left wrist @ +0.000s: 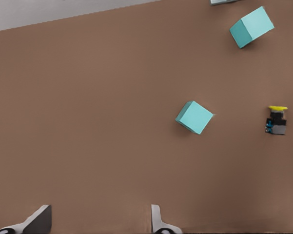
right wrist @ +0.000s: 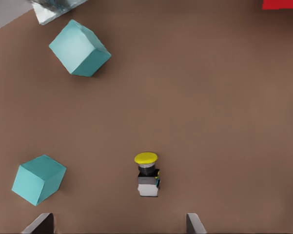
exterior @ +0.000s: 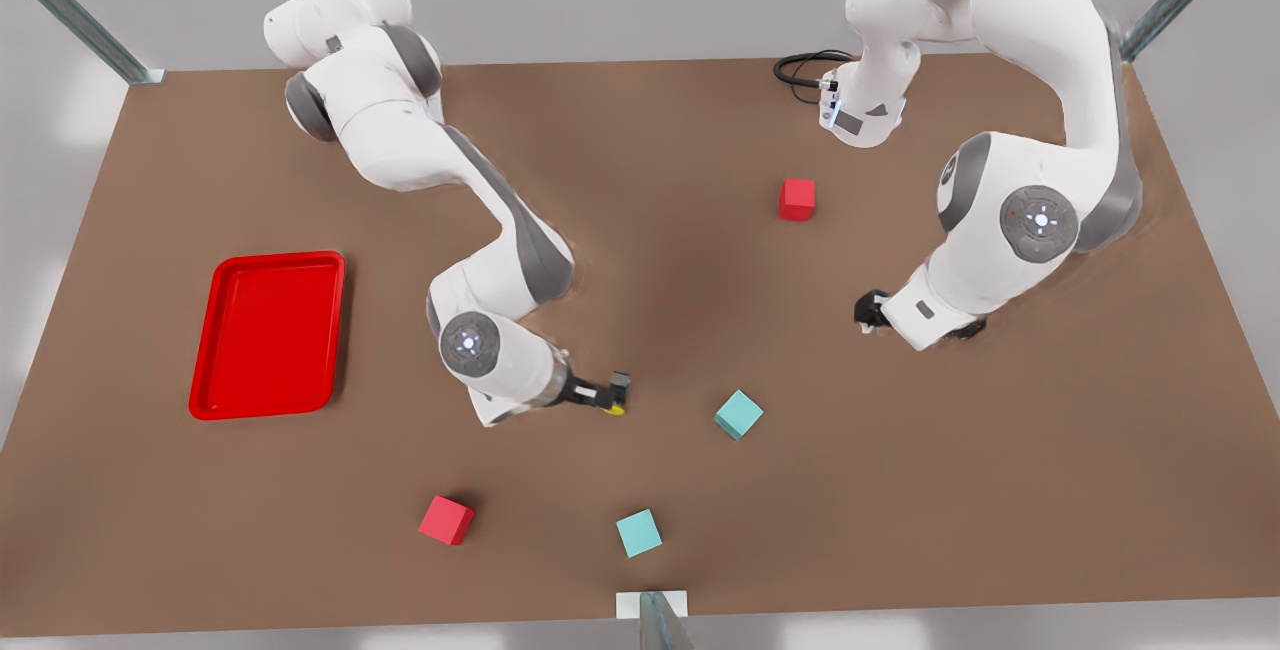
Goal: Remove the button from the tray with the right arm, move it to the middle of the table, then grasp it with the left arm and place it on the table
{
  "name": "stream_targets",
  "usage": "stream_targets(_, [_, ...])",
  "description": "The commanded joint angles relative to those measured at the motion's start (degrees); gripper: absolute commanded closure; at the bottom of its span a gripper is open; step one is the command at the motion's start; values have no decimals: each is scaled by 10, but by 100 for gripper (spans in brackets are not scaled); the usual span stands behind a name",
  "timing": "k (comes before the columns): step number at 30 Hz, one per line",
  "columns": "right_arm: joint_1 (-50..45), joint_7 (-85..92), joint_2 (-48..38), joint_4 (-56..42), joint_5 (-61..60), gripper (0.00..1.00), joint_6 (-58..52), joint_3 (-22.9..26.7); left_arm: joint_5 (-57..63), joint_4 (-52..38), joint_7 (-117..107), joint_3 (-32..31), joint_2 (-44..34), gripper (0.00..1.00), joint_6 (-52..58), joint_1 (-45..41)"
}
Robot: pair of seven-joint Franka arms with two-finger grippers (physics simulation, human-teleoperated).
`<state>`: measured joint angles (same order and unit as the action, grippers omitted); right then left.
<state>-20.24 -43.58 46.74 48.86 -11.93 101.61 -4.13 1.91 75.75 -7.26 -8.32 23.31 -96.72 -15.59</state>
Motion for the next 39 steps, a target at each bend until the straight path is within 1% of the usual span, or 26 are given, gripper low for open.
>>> stream_targets(1, [86, 269, -63, 4, 12, 0, -158, 3, -1, -54, -354, -1, 66, 0, 8, -102])
stream_targets(2, [110, 402, -122, 76, 70, 0, -156, 19, 0, -78, -376, 0, 119, 0, -27, -163])
stream_targets(3, [133, 432, -225, 224, 89, 0, -106, 19, 0, -78, -402, -1, 159, 0, -104, -205])
stream_targets(4, [133, 450, -318, 374, 138, 0, -6, 19, -1, -78, -441, -1, 186, 0, -160, -220])
stream_targets(5, [137, 466, -336, 374, 144, 0, -6, 21, -2, -81, -452, -2, 205, 0, -183, -220])
stream_targets(7, [138, 439, -336, 341, 144, 0, -74, 19, -2, -81, -492, -1, 244, 0, -247, -219])
stream_targets(8, [137, 379, -336, 308, 138, 0, -120, 18, -2, -81, -514, -1, 263, 0, -279, -220])
stream_targets(9, [137, 369, -334, 290, 142, 0, -150, 18, -1, -81, -545, -1, 278, 0, -306, -220])
stream_targets(10, [138, 423, -332, 278, 147, 0, -152, 19, -1, -81, -559, 0, 286, 0, -322, -219])
stream_targets(15, [175, 428, -332, 278, 140, 0, -160, 21, 0, -83, -546, 8, 321, 0, -417, -215])
stream_targets(19, [184, 428, -331, 276, 140, 0, -160, 21, 0, -83, -515, 7, 341, 0, -462, -226])
stream_targets(23, [196, 428, -333, 276, 140, 0, -164, 21, 4, -95, -490, 7, 359, 0, -473, -226])
stream_targets(27, [196, 428, -334, 276, 144, 0, -169, 21, 9, -95, -356, 8, 359, 0, -472, -223])
stream_targets(31, [198, 428, -334, 276, 142, 0, -169, 22, 26, -92, -315, 8, 359, 0, -467, -223])
stream_targets(33, [219, 429, -334, 266, 139, 0, -169, 21, 28, -92, -260, 9, 359, 0, -466, -220])
stream_targets(37, [222, 427, -331, 259, 142, 0, -169, 20, 27, -92, -165, 9, 360, 0, -447, -215])
stream_targets(39, [223, 427, -331, 258, 144, 0, -168, 21, 27, -106, -144, 9, 374, 0, -450, -214])
